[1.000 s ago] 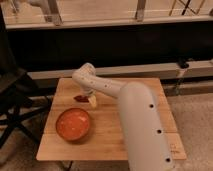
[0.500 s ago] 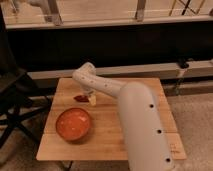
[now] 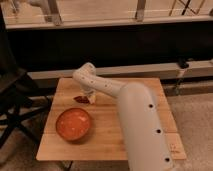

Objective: Drag the pepper across the table

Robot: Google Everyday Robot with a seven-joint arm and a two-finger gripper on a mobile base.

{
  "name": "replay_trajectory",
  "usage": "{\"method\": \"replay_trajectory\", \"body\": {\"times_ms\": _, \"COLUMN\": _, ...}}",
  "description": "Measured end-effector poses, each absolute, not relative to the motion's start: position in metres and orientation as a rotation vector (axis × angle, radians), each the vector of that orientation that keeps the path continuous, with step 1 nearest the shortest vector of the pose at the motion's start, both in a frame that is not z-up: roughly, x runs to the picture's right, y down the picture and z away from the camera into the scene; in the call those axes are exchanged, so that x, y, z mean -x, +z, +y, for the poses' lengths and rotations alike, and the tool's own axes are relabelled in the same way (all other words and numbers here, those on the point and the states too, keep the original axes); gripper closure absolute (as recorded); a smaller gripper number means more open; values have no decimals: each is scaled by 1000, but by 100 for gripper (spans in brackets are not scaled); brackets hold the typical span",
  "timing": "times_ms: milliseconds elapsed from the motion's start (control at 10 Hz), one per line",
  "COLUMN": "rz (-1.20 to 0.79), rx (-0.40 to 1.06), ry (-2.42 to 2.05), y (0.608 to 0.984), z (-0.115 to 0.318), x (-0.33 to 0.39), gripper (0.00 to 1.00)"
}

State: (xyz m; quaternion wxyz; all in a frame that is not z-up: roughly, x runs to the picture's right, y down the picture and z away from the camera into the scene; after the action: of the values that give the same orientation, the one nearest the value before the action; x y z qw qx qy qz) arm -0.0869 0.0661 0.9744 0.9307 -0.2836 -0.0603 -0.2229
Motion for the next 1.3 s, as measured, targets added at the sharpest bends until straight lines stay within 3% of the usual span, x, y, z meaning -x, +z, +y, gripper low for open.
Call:
{"method": "replay_trajectory", "body": {"times_ms": 200, "rz": -123, "rx": 583, "ry": -459, "y": 975, "z": 67, "x": 87, "gripper": 65}}
{"method": "replay_trajectory", "body": {"times_ms": 400, "rz": -123, "rx": 585, "ry": -466, "y": 976, "z": 68, "x": 87, "gripper": 78}}
{"method": "replay_trajectory", "body": {"times_ms": 700, "rz": -123, "rx": 585, "ry": -466, "y": 976, "z": 67, "x": 87, "gripper": 81}}
{"method": "replay_trajectory", "body": {"times_ms": 900, "rz": -124, "rx": 585, "ry": -468, "y": 976, "z": 66, "x": 87, "gripper": 93}}
{"method": "replay_trajectory", "body": {"times_ms": 1300, "rz": -124, "rx": 584, "ry": -472, "y": 977, "z": 64, "x": 88, "gripper": 96}}
